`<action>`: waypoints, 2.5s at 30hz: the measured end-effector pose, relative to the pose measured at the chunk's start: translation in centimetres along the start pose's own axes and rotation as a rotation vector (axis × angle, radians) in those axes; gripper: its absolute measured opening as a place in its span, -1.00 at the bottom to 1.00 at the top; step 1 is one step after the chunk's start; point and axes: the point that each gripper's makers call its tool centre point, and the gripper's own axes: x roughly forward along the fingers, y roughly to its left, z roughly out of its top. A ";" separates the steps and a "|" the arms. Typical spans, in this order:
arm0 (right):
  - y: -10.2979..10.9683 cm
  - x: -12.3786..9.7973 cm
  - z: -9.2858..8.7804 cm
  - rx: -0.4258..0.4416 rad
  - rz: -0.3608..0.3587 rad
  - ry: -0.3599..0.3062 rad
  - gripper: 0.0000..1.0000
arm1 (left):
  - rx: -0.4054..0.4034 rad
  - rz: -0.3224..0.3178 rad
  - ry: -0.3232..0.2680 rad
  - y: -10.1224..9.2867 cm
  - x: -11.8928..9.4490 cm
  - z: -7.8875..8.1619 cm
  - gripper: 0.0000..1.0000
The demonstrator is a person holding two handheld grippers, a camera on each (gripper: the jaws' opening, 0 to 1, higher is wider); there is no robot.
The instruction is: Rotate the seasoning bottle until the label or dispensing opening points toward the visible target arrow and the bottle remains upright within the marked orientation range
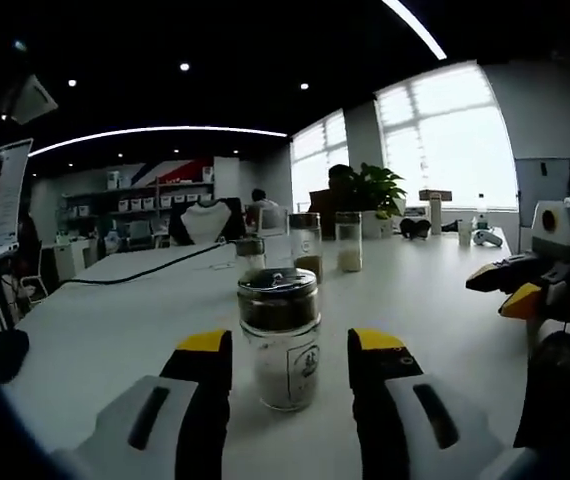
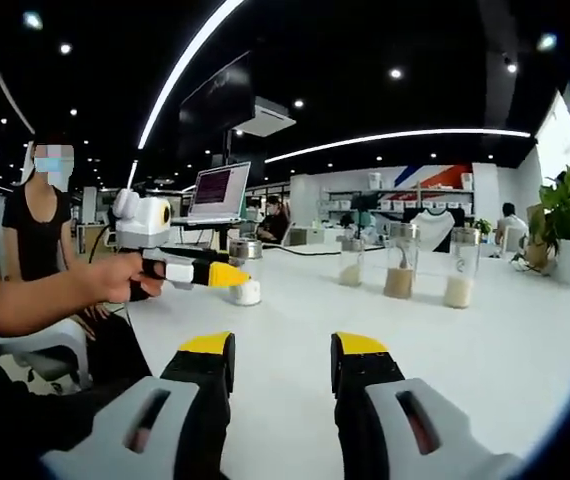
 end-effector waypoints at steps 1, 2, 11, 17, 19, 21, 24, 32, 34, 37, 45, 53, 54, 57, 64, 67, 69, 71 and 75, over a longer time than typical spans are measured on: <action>0.0 0.0 0.2 0.007 -0.001 -0.007 -0.25 | 0.016 0.012 0.011 0.1 0.1 -0.2 -0.05; 0.0 0.0 0.4 0.012 -0.002 -0.012 -0.25 | 0.032 0.018 0.014 0.1 0.3 -0.2 -0.06; 0.1 0.2 0.5 -0.005 0.014 0.004 -0.25 | -0.027 0.053 0.022 1.4 -0.7 -0.3 -0.10; 0.1 0.3 0.6 0.000 0.011 -0.002 -0.25 | -0.023 0.046 0.020 1.4 -1.2 -0.2 -0.15; 0.2 0.5 0.8 -0.004 0.015 -0.002 -0.25 | -0.030 0.037 0.013 1.1 -1.1 0.1 -0.25; 0.3 0.8 0.9 -0.012 0.023 -0.001 -0.25 | -0.032 0.020 0.001 0.6 -1.0 0.3 -0.35; 0.4 1.2 1.2 -0.025 0.031 0.002 -0.25 | -0.031 0.023 -0.001 0.5 -0.7 0.3 -0.37; -0.5 1.8 2.0 -0.050 0.028 0.002 -0.25 | -0.049 0.008 -0.010 0.4 -0.7 0.3 -0.37; -0.8 2.1 2.3 -0.060 0.026 -0.002 -0.25 | -0.050 0.003 -0.009 0.5 -0.7 0.3 -0.37; -1.3 2.7 2.4 -0.068 0.019 0.000 -0.26 | -0.080 -0.013 -0.021 0.1 -1.3 0.6 -0.24; -2.7 4.4 2.8 -0.063 0.016 -0.004 -0.27 | -0.076 -0.018 -0.059 -1.2 -2.8 1.2 -0.08; -4.4 6.5 3.2 -0.026 0.016 -0.028 -0.29 | -0.059 -0.033 -0.066 -2.4 -3.6 1.4 0.12; -4.7 6.9 3.2 -0.024 0.012 -0.031 -0.30 | -0.058 -0.029 -0.065 -2.4 -3.8 1.3 0.14; -5.5 7.9 2.9 -0.026 0.000 -0.024 -0.32 | -0.042 -0.022 -0.062 -2.4 -4.2 1.1 0.17; -6.4 9.9 2.1 -0.030 0.007 -0.005 -0.30 | -0.085 -0.063 -0.097 -2.9 -5.0 1.0 0.38; -6.6 10.7 2.2 -0.035 0.011 -0.002 -0.27 | -0.111 -0.070 -0.100 -2.8 -5.2 0.8 0.52; -6.8 11.2 2.5 -0.020 0.016 -0.012 -0.25 | -0.088 -0.071 -0.098 -2.8 -5.3 0.8 0.63; -7.0 11.7 2.4 0.000 0.020 -0.011 -0.23 | -0.062 -0.074 -0.097 -2.8 -5.5 0.8 0.69; -7.5 12.8 2.2 0.009 0.015 -0.005 -0.20 | -0.041 -0.079 -0.092 -2.9 -5.6 0.8 0.80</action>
